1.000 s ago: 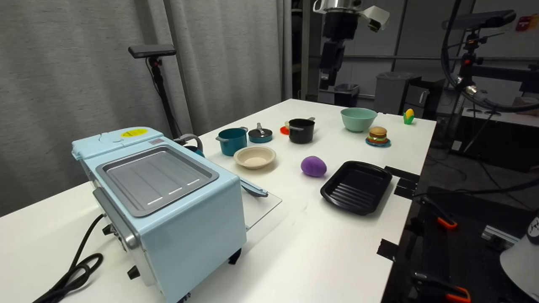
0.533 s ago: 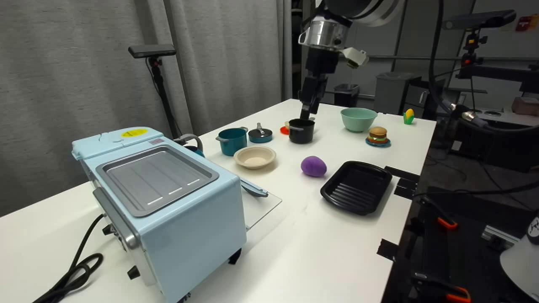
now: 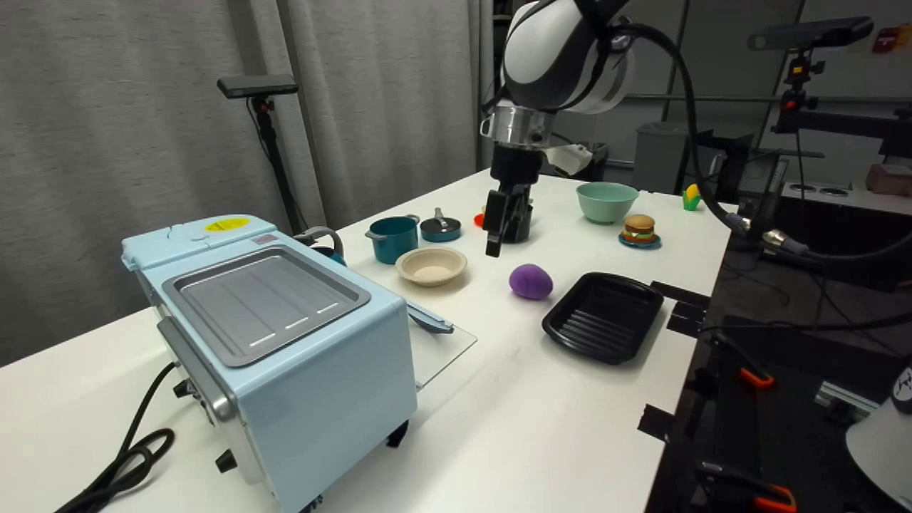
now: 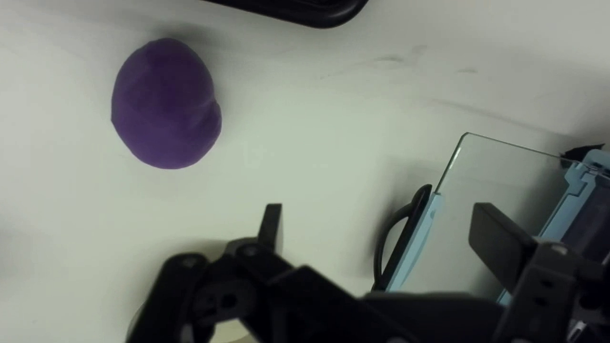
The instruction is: Close the toaster oven.
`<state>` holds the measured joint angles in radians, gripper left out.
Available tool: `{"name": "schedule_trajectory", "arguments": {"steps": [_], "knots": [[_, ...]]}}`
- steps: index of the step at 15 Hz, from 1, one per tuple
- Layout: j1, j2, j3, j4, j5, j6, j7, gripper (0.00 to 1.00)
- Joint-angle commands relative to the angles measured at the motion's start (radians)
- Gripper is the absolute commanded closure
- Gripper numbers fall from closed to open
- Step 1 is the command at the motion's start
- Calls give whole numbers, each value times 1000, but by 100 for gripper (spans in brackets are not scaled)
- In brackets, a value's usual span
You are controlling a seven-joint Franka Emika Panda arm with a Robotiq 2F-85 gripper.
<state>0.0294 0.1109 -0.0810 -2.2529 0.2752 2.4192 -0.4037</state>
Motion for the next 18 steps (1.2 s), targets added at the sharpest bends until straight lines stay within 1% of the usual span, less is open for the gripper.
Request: {"name": "schedule_trajectory", "arguments": {"steps": [1,2,5,11,12,18], "knots": [[-42,93,50,106,33,-14,-19,0],[-43,46,51,45,-8,-1,7,0],[-51,83,65,84,-9,-1,9,0],[-53,86,66,88,-9,-1,9,0],[-55,96,71,96,11,-25,6,0],[-48,202,106,111,-3,79,29,0]]}}
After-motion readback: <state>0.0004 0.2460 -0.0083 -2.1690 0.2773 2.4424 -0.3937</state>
